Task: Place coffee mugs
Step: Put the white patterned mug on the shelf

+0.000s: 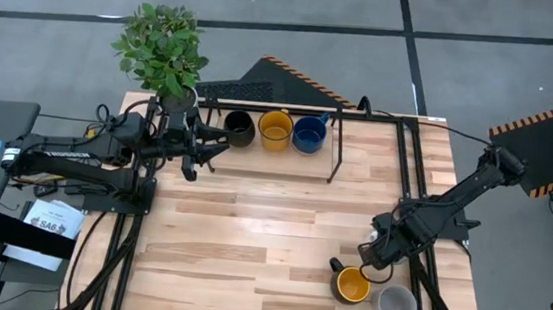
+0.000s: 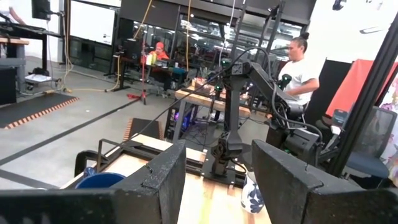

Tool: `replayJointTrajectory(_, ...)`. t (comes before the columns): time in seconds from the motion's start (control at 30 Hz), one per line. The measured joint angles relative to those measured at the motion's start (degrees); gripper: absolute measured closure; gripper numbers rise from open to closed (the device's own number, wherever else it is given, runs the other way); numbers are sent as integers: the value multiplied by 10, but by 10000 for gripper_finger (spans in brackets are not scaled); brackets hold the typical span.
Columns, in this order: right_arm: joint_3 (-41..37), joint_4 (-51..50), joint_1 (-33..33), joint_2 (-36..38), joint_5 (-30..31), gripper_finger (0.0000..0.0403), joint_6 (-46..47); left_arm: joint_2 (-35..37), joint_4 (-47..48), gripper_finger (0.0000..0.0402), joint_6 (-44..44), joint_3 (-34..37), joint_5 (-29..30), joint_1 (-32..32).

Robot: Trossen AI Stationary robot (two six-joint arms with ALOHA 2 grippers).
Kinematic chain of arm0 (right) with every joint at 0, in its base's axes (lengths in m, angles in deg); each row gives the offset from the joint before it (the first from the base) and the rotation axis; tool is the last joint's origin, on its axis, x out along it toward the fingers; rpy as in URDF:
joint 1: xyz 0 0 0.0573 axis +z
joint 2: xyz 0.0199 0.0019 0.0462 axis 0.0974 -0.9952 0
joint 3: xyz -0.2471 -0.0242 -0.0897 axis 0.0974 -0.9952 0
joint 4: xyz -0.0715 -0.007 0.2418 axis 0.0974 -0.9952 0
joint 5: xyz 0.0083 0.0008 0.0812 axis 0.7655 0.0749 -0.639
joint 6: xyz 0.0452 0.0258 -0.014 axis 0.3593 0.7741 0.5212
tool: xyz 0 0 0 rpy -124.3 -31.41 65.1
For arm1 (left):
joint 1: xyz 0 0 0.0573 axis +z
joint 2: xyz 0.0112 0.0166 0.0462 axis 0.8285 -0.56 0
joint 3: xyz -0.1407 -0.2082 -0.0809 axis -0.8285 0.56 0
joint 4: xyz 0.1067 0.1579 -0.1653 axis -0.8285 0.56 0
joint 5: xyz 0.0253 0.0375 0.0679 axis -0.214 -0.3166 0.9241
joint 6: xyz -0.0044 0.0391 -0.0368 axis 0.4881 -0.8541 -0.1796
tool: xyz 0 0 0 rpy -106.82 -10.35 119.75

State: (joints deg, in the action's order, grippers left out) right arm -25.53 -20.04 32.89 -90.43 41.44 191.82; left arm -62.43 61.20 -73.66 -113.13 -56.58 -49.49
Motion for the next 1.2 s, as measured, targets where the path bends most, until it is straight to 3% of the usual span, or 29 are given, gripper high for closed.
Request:
replayJointTrajectory(0.3, 3, 1, -1, 1, -4, 362, -12, 0, 0, 235, 0, 0, 0, 0)
replayJointTrajectory(0.47, 96, -38, -24, 1, 31, 363, -93, 0, 0, 235, 0, 0, 1, 0)
replayJointTrajectory(0.6, 189, -87, -81, 0, 84, 363, -204, 0, -1, 235, 0, 0, 1, 0)
replayJointTrajectory(0.77, 287, -6, -191, -28, 139, 363, -413, 0, -1, 235, 0, 0, 1, 0)
replayJointTrajectory(0.97, 456, 0, -295, -162, 129, 363, -688, 0, -3, 235, 0, 0, 1, 0)
replayJointTrajectory(1.2, 612, -95, -383, -315, 125, 363, -876, 0, -3, 235, 0, 0, 1, 0)
